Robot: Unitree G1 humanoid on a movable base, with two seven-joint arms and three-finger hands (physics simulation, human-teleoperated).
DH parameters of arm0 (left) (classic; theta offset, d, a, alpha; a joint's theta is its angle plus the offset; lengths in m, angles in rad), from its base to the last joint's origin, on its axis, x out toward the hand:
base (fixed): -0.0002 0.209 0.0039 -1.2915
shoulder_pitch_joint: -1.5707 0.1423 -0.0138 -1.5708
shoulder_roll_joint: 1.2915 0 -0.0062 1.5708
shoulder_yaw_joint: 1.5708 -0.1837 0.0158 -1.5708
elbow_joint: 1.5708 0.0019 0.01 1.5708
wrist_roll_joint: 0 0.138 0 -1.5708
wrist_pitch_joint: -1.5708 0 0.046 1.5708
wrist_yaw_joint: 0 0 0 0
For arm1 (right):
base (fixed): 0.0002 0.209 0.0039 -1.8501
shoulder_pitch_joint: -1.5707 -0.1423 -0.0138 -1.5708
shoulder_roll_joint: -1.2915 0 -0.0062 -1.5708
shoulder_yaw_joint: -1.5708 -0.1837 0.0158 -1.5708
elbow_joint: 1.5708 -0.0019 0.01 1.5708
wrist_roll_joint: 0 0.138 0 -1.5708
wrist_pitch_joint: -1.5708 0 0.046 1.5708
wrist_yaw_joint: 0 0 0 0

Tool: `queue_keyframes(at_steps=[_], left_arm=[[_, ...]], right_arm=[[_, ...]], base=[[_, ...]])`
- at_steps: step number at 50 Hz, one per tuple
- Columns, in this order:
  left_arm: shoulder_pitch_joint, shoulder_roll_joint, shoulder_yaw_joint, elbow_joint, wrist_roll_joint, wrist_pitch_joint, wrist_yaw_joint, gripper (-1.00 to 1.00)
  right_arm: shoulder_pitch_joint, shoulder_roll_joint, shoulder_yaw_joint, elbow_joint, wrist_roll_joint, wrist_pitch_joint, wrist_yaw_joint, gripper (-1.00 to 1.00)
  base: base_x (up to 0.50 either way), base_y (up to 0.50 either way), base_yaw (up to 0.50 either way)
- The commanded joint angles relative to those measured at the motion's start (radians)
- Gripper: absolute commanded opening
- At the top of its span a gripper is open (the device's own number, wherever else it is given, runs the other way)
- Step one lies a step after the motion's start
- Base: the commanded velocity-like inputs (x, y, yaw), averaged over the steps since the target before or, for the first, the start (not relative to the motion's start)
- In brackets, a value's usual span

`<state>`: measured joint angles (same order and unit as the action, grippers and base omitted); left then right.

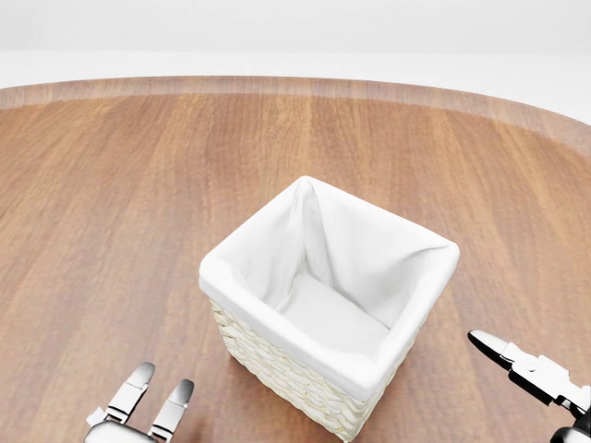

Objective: Pick up the alphabet soup and the cream cheese box, and put them in the basket.

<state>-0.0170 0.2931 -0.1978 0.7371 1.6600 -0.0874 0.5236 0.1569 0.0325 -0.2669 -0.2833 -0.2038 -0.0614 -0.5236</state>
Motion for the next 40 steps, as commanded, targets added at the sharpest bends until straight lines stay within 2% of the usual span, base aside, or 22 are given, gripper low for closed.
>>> queue_keyframes(at_steps=[1,9,16,23,36,37,38,40], left_arm=[[0.009,0.020,0.005,0.072,0.011,0.000,0.000,1.00],[-0.040,0.023,-0.006,0.194,0.011,0.000,0.000,1.00],[-0.123,0.009,-0.033,0.380,0.020,0.000,0.000,1.00],[-0.195,0.006,-0.045,0.523,-0.020,0.000,0.000,1.00],[-0.221,0.027,-0.056,0.621,-0.033,0.000,0.000,1.00],[-0.219,0.026,-0.057,0.624,-0.031,0.000,0.000,0.32],[-0.219,0.026,-0.054,0.628,-0.033,0.000,0.000,-0.68],[-0.219,0.027,-0.053,0.634,-0.032,0.000,0.000,-1.00]], right_arm=[[-0.001,-0.001,0.002,0.003,-0.002,0.000,0.000,1.00],[0.001,0.000,0.002,-0.003,-0.003,0.005,0.000,1.00],[-0.001,-0.001,0.002,0.009,-0.004,-0.005,0.000,1.00],[0.000,0.000,0.003,0.002,-0.006,0.002,0.000,1.00],[-0.001,-0.002,0.003,0.011,-0.008,-0.004,0.000,1.00],[-0.002,-0.002,0.003,0.014,-0.008,-0.006,0.000,1.00],[-0.002,-0.002,0.003,0.011,-0.009,-0.004,0.000,1.00],[-0.001,-0.001,0.004,0.005,-0.010,0.002,0.000,1.00]], base=[[0.00,0.00,0.00],[0.00,0.00,0.00],[0.00,0.00,0.00],[0.00,0.00,0.00],[0.00,0.00,0.00],[0.00,0.00,0.00],[0.00,0.00,0.00],[0.00,0.00,0.00]])
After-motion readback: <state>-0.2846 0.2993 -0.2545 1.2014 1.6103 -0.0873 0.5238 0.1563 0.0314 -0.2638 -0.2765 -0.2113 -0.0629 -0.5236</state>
